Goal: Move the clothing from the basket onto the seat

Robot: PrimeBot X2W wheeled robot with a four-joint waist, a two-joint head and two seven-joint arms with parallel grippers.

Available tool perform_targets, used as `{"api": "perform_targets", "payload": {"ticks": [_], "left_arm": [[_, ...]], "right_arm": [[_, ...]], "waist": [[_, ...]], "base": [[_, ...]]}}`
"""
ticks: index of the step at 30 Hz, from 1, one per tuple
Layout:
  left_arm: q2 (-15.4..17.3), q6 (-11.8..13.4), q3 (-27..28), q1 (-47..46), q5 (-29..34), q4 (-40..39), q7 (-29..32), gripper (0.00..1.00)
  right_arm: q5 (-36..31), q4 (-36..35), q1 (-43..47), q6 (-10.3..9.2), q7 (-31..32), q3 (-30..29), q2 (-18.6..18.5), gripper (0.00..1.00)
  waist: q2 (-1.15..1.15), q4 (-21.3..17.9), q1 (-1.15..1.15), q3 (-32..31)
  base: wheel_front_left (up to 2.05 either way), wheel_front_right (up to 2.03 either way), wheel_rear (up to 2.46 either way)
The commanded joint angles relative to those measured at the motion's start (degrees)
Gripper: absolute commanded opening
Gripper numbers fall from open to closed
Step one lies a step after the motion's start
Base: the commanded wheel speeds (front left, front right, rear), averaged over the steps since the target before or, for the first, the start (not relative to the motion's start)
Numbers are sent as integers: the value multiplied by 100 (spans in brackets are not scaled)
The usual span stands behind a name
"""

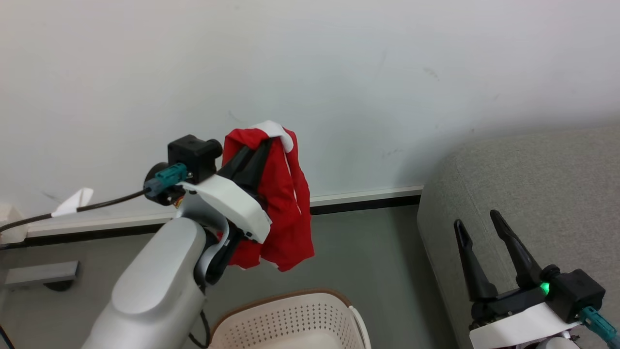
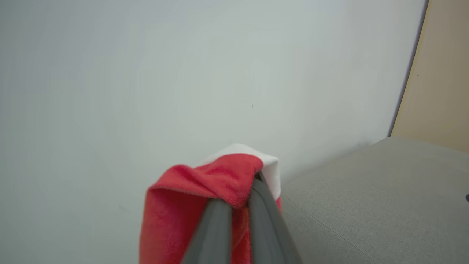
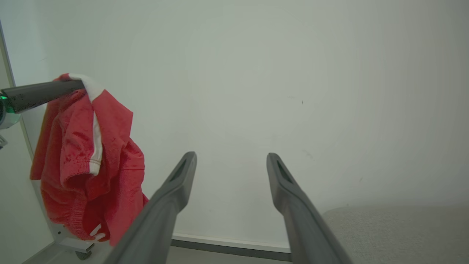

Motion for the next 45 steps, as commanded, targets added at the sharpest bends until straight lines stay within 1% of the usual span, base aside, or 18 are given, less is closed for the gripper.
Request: {"api": "perform_targets", "payload": {"ticks": [1, 5, 12, 16, 20, 25, 30, 36, 45], "left_arm": [[95, 71, 25, 32, -38, -252, 118, 0], [191, 190, 21, 147, -49, -676, 286, 0], [142, 283, -68, 229, -72, -1069, 460, 0], [74, 256, -152, 179, -89, -1162, 511, 0], [8, 222, -215, 112, -105, -1169, 529, 0], [-56, 199, -299, 62, -122, -1169, 562, 0], [-142, 152, -399, 21, -142, -1211, 578, 0], [-270, 88, -580, 0, -131, -1285, 616, 0], [-518, -43, -932, -11, -111, -1282, 670, 0]], "right_arm": [[75, 23, 31, -12, -18, 93, -19, 100], [130, 47, -26, -12, -18, 316, -59, 100], [164, 95, -145, -12, -18, 572, -145, 100], [251, 202, -299, -12, -18, 1026, -198, 100], [355, 487, -621, -12, -18, 1555, -245, 100], [477, 1040, -1115, -12, -18, 2050, -208, 100], [701, 1776, -1619, -12, -18, 2450, -197, 100], [1173, 2553, -2162, -12, -17, 3009, -203, 100], [1979, 3620, -2859, -12, 73, 3790, -65, 100]], "waist": [[-1, -15, 0, -1], [-1, -22, 0, -1], [-1, 20, 0, -20], [-1, 46, 0, -41], [-1, 63, 0, -57], [-1, 138, 0, -70], [-1, 310, 0, -64], [-1, 550, 0, -46], [-1, 961, 0, -61]], "base": [[0, 0, 0], [0, 0, 0], [0, 0, 0], [0, 0, 0], [0, 0, 0], [0, 0, 0], [0, 0, 0], [0, 0, 0], [0, 0, 0]]}}
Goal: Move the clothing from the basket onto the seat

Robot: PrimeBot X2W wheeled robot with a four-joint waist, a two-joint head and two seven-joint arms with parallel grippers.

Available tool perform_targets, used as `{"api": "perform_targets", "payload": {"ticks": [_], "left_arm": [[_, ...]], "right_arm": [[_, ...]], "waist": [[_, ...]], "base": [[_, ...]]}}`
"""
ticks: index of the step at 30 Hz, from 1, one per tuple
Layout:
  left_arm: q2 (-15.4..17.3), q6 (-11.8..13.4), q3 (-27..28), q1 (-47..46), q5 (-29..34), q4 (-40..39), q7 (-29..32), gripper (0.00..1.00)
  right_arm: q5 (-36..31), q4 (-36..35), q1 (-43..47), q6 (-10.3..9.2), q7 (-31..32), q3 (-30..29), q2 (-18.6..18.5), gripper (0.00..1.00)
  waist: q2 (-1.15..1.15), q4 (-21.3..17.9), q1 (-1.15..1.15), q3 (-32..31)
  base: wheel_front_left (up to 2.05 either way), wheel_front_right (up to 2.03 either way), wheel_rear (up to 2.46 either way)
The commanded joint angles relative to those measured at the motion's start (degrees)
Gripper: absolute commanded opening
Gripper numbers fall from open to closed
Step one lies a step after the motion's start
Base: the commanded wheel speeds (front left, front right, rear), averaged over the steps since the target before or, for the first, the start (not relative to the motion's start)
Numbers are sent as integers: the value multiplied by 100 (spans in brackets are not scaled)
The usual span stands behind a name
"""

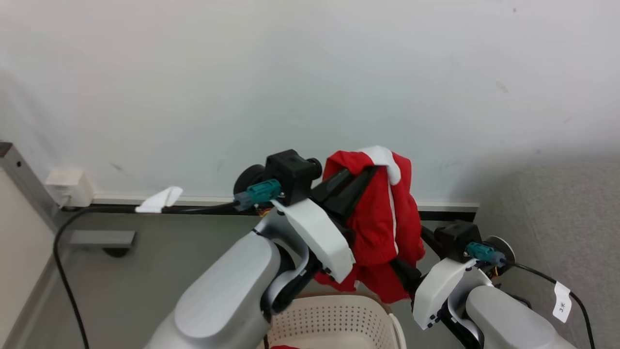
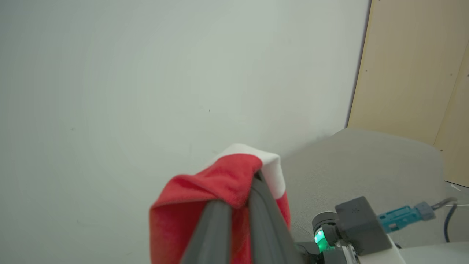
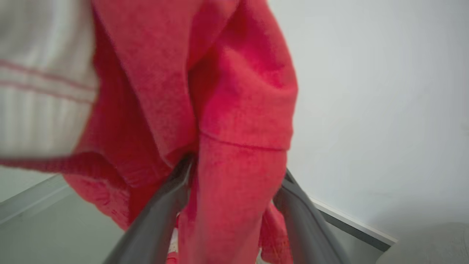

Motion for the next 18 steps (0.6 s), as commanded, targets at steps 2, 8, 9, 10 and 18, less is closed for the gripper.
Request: {"api": "perform_targets", "payload": {"ticks": [2, 8, 9, 10, 18], "left_arm": [[-59, -51, -75, -34, -64, 41, -6, 0], [-148, -113, -186, -59, -133, 186, -30, 0], [-155, -119, -190, -54, -130, 209, -38, 0], [-154, -119, -192, -50, -138, 234, -47, 0], [-44, -33, -110, 64, -216, 365, -121, 0]], "right_arm": [[303, 177, -172, -12, 23, 228, 35, 100], [813, 426, -398, -12, -8, 860, 104, 100], [908, 425, -419, -12, -14, 927, 113, 40], [1007, 424, -436, -12, -40, 979, 107, 0], [1287, 122, -468, -12, -102, 1015, -119, 0]], "waist": [[0, 182, -1, -30], [0, 405, -1, -59], [0, 424, -1, -61], [0, 439, -1, -63], [0, 383, -1, -87]], "base": [[0, 0, 0], [0, 0, 0], [0, 0, 0], [0, 0, 0], [0, 0, 0]]}}
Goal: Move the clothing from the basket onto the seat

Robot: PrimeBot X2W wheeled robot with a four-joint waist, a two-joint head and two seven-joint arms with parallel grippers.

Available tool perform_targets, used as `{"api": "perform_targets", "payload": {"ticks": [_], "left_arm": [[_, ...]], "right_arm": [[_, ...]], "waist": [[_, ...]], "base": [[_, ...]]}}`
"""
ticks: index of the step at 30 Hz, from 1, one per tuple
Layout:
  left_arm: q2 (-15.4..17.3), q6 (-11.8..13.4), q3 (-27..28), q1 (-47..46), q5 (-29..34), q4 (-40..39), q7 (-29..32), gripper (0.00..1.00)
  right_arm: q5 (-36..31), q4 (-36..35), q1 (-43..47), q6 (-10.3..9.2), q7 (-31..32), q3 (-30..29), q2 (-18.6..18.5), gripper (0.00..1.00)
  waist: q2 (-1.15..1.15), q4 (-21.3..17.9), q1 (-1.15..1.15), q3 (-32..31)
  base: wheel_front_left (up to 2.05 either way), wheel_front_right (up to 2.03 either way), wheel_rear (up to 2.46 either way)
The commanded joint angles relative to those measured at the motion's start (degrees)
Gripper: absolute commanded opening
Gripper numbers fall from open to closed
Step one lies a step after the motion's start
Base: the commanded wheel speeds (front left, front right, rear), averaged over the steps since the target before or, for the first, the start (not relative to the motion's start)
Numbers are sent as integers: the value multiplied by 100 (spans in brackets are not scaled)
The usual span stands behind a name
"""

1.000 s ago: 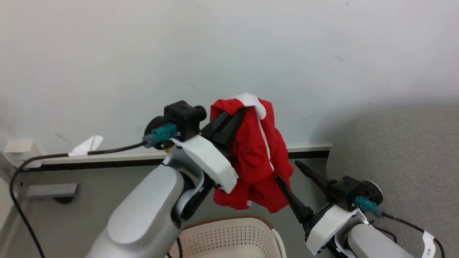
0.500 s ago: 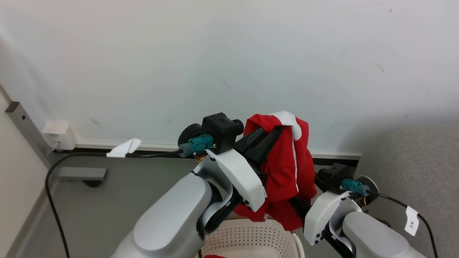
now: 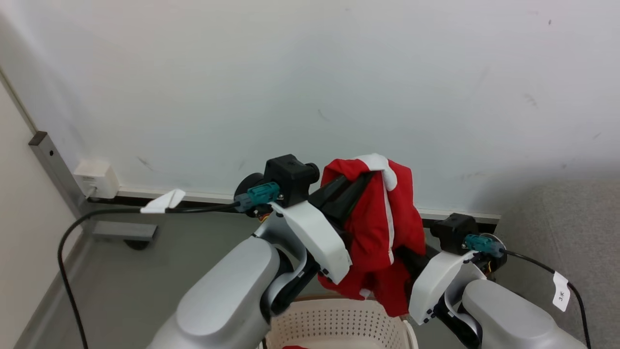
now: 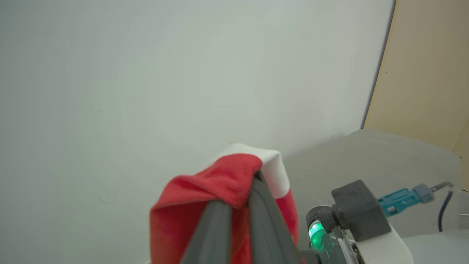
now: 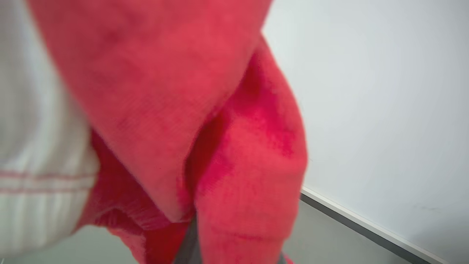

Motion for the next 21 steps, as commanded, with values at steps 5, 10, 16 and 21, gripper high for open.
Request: {"api": "perform_targets", "payload": {"ticks": [5, 10, 16, 21], "left_arm": [[148, 100, 131, 165, -105, 4, -110, 0], [223, 150, 155, 236, -118, -27, -123, 0], [293, 191, 180, 418, -238, -27, -156, 0], [401, 227, 193, 551, -267, -22, -163, 6]], "right_arm": [[-277, -437, 245, -12, -23, -378, -203, 0], [-519, -847, 465, -12, -24, -880, -315, 0], [-869, -1461, 857, -12, -24, -1669, -401, 0], [-1124, -1991, 1102, -12, -24, -2255, -392, 0]], "waist": [[0, -202, 0, -30], [0, -334, 0, -36], [0, -515, 0, -32], [0, -702, 0, -2]], "base": [[0, 0, 0], [0, 0, 0], [0, 0, 0], [0, 0, 0]]}}
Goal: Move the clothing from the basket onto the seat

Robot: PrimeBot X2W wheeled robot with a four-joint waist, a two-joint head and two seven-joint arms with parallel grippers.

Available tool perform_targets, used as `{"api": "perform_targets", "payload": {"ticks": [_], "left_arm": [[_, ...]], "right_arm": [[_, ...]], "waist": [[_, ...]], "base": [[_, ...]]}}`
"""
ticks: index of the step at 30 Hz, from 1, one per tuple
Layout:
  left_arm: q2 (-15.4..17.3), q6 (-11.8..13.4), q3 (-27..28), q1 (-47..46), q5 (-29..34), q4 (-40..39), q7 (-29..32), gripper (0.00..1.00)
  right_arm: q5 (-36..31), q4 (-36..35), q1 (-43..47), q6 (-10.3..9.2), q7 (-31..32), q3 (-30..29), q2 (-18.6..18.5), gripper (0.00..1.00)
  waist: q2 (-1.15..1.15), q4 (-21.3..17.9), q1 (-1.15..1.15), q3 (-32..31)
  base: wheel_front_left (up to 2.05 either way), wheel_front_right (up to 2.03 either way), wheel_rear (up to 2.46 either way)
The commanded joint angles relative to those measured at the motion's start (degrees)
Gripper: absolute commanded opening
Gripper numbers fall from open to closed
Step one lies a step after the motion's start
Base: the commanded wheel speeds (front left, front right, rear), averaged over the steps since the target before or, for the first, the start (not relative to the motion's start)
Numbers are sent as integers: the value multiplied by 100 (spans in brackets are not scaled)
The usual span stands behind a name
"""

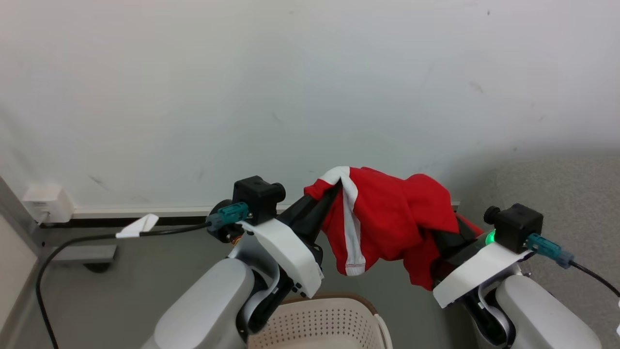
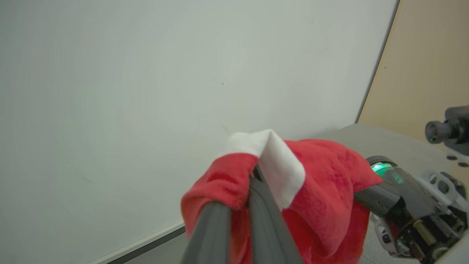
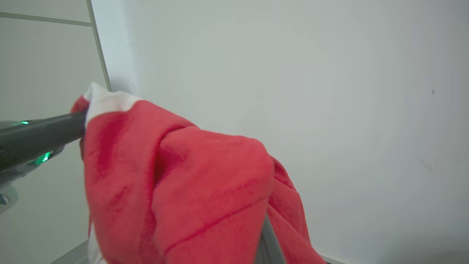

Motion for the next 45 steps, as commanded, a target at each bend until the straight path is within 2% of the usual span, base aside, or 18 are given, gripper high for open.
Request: {"api": "perform_targets", "payload": {"ticks": [1, 2, 3, 4, 5, 6, 13, 18, 27, 34, 45], "left_arm": [[51, 24, 0, 73, -73, -9, -43, 6], [65, 24, 1, 89, -77, -5, -44, 7], [76, 34, 3, 102, -83, 3, -39, 15], [82, 44, 4, 108, -88, 13, -31, 33], [82, 45, 2, 118, -101, 24, -12, 57], [88, 60, -3, 125, -93, 40, 11, 100], [149, 62, -12, 178, -107, 80, 5, 100], [225, 82, -23, 188, -50, 29, -43, 100], [335, 70, -84, 66, 102, 7, -197, 100], [520, -7, -129, 57, 236, 64, -400, 100], [322, -272, -430, -364, 399, 335, -480, 100]], "right_arm": [[-63, -114, 97, -12, -19, -100, -14, 0], [-123, -241, 139, -12, -20, -232, -24, 0], [-173, -368, 185, -12, -20, -372, -40, 0], [-219, -492, 218, -12, -20, -509, -60, 0], [-246, -614, 250, -12, -20, -643, -77, 0], [-271, -724, 290, -12, -20, -787, -104, 0], [-617, -1175, 428, -12, -20, -1534, -295, 0], [-718, -1399, 468, -12, -20, -1835, -382, 0], [-864, -1711, 636, -12, -20, -1968, -524, 0], [-886, -1923, 870, -12, -20, -1998, -475, 0], [-1184, -2529, 1645, -12, -20, -2841, -252, 0]], "waist": [[0, -86, 0, 24], [0, -130, 0, 31], [0, -172, 0, 39], [0, -215, 0, 48], [0, -257, 0, 57], [0, -301, 0, 64], [0, -721, 0, 130], [0, -1109, 0, 193], [0, -2014, 0, 423], [0, -2745, 0, 639], [0, -3002, 0, 1048]], "base": [[0, 0, 0], [0, 0, 0], [0, 0, 0], [0, 0, 0], [0, 0, 0], [0, 0, 0], [0, 0, 0], [0, 0, 0], [0, 0, 0], [0, 0, 0], [0, 0, 0]]}}
